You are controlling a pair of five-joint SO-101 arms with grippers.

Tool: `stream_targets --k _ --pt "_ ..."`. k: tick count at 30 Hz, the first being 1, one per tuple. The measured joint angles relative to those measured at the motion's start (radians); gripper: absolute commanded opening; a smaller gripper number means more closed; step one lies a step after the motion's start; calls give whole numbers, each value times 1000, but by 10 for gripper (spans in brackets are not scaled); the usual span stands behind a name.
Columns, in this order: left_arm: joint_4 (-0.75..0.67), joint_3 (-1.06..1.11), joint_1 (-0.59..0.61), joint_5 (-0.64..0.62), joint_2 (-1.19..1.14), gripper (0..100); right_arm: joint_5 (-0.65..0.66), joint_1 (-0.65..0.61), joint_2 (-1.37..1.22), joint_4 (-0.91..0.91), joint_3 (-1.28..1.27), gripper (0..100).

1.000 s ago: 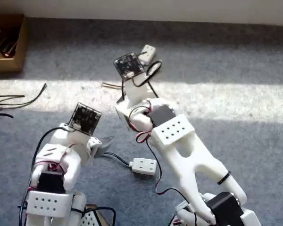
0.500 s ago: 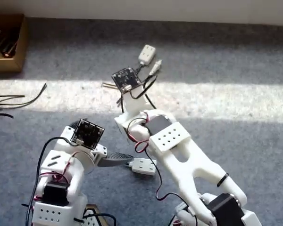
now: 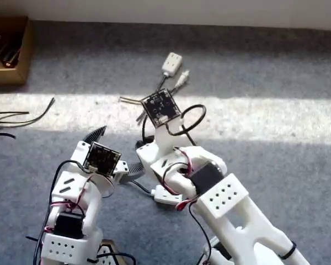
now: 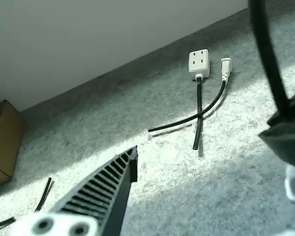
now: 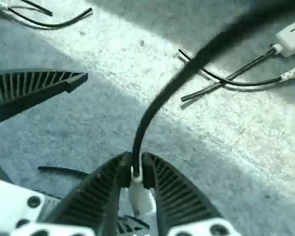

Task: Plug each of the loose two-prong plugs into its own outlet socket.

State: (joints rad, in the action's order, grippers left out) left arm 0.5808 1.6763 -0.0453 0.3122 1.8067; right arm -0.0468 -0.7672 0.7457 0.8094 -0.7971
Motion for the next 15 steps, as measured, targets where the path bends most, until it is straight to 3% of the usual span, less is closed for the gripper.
stream_targets --k 15 --pt "-8 0 20 0 0 534 86 5 44 160 0 5"
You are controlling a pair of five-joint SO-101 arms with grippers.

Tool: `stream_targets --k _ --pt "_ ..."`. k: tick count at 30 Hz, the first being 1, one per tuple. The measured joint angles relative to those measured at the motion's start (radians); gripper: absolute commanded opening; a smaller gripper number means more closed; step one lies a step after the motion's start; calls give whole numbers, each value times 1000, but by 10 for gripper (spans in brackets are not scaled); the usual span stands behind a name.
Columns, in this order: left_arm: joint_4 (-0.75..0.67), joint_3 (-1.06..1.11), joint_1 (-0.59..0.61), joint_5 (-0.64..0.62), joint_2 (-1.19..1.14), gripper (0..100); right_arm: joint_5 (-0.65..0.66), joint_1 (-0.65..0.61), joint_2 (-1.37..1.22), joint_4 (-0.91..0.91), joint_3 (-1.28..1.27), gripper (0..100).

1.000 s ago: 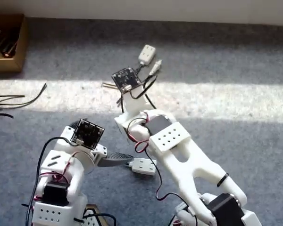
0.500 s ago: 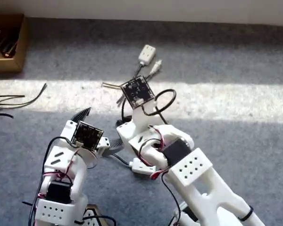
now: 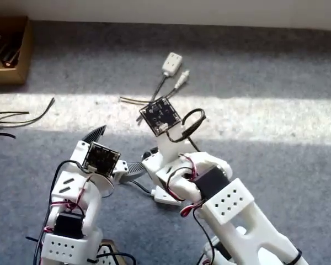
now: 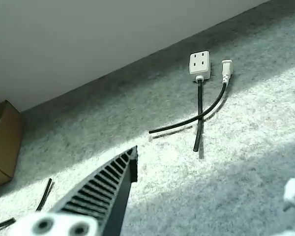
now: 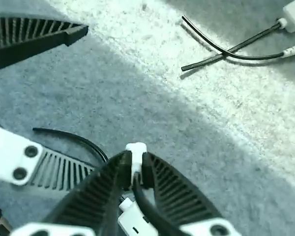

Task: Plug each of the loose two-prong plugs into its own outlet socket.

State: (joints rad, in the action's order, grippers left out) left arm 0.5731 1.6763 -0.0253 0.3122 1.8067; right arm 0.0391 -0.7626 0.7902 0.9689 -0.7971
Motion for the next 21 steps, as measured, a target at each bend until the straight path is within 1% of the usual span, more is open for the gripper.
stream_targets --k 3,9,12,14,17,21 --pt "0 0 2 -2 0 534 28 66 0 34 0 5" --pt "-2 0 5 0 2 533 60 253 0 149 60 5" --pt "-3 0 5 0 2 532 58 287 0 226 135 5" --pt "-6 0 15 0 2 532 18 292 0 292 181 5" --pt "-38 0 89 -21 2 532 -26 273 0 391 215 5" --pt "-97 3 247 -117 2 532 -26 264 0 434 215 5"
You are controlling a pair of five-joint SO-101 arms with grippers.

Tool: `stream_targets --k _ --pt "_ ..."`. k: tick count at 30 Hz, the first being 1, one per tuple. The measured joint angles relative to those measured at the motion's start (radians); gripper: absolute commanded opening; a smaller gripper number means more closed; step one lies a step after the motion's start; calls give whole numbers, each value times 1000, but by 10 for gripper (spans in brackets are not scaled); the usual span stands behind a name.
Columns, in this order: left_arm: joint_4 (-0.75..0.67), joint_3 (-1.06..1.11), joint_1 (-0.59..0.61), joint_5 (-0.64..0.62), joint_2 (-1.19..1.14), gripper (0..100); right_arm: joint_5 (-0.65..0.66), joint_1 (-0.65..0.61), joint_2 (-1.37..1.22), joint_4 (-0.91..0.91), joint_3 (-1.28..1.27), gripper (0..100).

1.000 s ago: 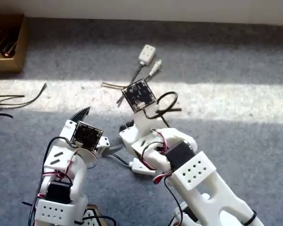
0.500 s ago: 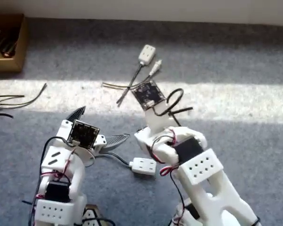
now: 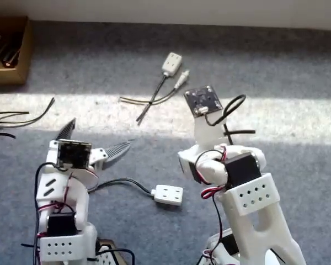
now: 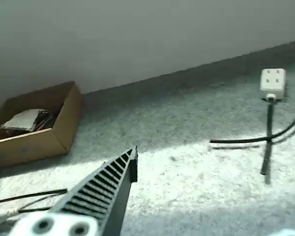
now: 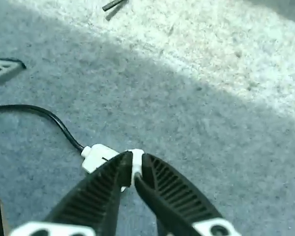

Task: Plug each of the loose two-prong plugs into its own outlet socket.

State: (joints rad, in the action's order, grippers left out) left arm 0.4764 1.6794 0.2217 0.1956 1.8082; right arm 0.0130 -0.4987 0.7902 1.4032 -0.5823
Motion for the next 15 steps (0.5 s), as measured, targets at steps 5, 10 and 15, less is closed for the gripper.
stream_targets --k 5,10,15 --pt "-8 0 164 -157 0 532 -2 -109 2 46 -37 5" --pt "-8 0 218 -210 0 532 -2 -130 2 5 -107 5" --pt "-8 0 224 -218 0 532 -74 -135 2 -46 -189 6"
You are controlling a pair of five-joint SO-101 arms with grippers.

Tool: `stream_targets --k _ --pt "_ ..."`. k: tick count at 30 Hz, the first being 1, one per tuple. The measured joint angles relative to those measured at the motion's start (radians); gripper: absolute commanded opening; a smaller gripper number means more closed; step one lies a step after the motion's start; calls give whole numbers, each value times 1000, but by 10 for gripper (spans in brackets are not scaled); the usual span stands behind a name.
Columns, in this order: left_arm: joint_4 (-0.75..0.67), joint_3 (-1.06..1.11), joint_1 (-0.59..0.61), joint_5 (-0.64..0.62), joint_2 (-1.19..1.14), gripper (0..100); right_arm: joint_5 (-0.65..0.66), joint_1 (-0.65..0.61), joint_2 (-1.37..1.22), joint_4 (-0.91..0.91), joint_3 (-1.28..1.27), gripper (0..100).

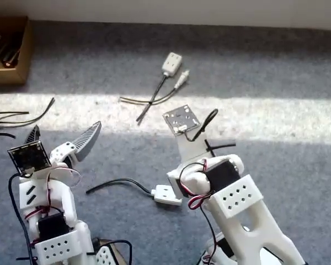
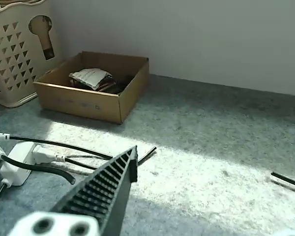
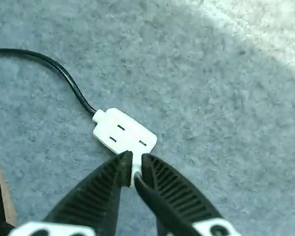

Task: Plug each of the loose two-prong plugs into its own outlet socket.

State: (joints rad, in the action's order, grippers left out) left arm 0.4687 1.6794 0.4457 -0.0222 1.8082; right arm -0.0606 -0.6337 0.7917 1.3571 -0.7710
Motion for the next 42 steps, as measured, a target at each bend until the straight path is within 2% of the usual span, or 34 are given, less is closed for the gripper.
stream_targets --k 3,9,19,29,36,42 --pt "0 0 0 0 0 532 -78 0 0 -11 -5 6" --pt "0 0 0 0 0 532 -334 0 0 -14 -12 6" --pt "0 0 2 0 0 532 -577 0 0 -14 -49 6" --pt "0 0 2 0 0 532 -496 -2 0 -14 -103 5" --pt "0 0 2 0 0 532 -388 124 0 -14 -52 5" --pt "0 0 2 0 0 532 -344 141 0 5 -52 5"
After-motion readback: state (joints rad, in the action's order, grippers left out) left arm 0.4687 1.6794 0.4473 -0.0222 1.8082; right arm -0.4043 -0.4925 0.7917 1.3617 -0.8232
